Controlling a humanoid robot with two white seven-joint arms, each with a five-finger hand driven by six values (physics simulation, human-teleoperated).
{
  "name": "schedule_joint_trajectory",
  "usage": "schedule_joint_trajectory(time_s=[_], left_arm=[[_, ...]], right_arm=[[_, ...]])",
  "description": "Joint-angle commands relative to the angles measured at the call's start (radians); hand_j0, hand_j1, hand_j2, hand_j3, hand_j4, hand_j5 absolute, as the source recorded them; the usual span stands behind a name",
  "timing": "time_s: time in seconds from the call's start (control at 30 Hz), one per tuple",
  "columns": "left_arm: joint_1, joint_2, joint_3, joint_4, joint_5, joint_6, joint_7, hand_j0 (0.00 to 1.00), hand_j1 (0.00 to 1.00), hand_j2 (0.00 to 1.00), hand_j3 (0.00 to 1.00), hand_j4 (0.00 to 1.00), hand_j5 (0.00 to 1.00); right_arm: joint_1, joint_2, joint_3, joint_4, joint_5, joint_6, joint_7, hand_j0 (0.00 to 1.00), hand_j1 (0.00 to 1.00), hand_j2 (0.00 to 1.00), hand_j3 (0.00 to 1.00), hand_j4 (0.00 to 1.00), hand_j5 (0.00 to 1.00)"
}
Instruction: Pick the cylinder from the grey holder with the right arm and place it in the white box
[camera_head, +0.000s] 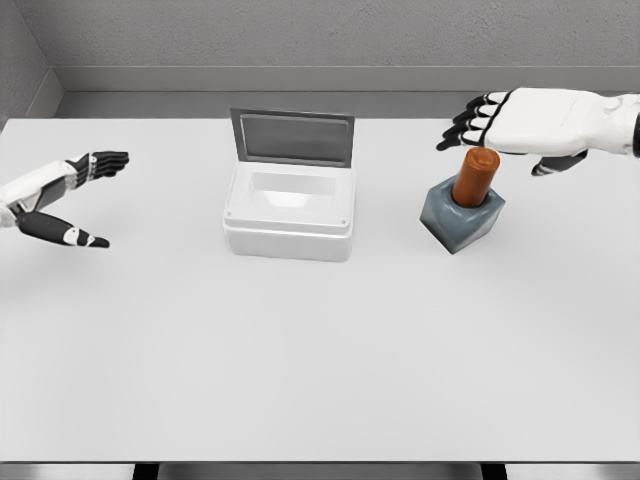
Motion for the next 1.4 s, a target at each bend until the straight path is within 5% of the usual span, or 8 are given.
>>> schedule_joint_trajectory(time_s=[0.0, 0.07, 0.13, 0.27, 1.23, 1.37], left_arm=[[-0.002, -0.02, -0.001, 0.024, 0.02, 0.074, 0.0, 1.0, 1.0, 1.0, 1.0, 1.0, 1.0], [0.002, -0.02, -0.001, 0.03, -0.006, 0.063, 0.0, 1.0, 1.0, 1.0, 1.0, 1.0, 1.0], [-0.002, -0.019, 0.001, 0.03, -0.129, 0.043, 0.0, 1.0, 1.0, 1.0, 1.0, 1.0, 1.0], [-0.02, -0.022, 0.001, 0.01, -0.066, 0.202, 0.0, 1.0, 1.0, 1.0, 1.0, 1.0, 1.0], [-0.026, -0.022, 0.003, 0.009, -0.067, 0.204, 0.0, 1.0, 1.0, 1.0, 1.0, 1.0, 1.0], [-0.021, -0.014, -0.042, -0.134, -0.121, 0.157, 0.0, 1.0, 1.0, 1.0, 1.0, 1.0, 1.0]], right_arm=[[0.0, 0.017, 0.035, 0.004, 0.027, 0.0, 0.0, 1.0, 1.0, 1.0, 1.0, 1.0, 1.0], [0.0, 0.017, 0.04, 0.004, 0.027, 0.0, 0.0, 1.0, 1.0, 1.0, 1.0, 1.0, 1.0], [-0.002, 0.031, 0.04, 0.004, 0.027, 0.0, 0.0, 1.0, 1.0, 1.0, 1.0, 1.0, 1.0], [-0.008, 0.049, 0.049, 0.016, 0.028, 0.002, 0.0, 1.0, 1.0, 1.0, 1.0, 1.0, 1.0], [-0.017, 0.095, 0.08, 0.17, 0.036, -0.046, 0.0, 1.0, 1.0, 1.0, 1.0, 1.0, 1.0], [-0.017, 0.097, 0.08, 0.179, 0.053, -0.046, 0.0, 1.0, 1.0, 1.0, 1.0, 1.0, 1.0]])
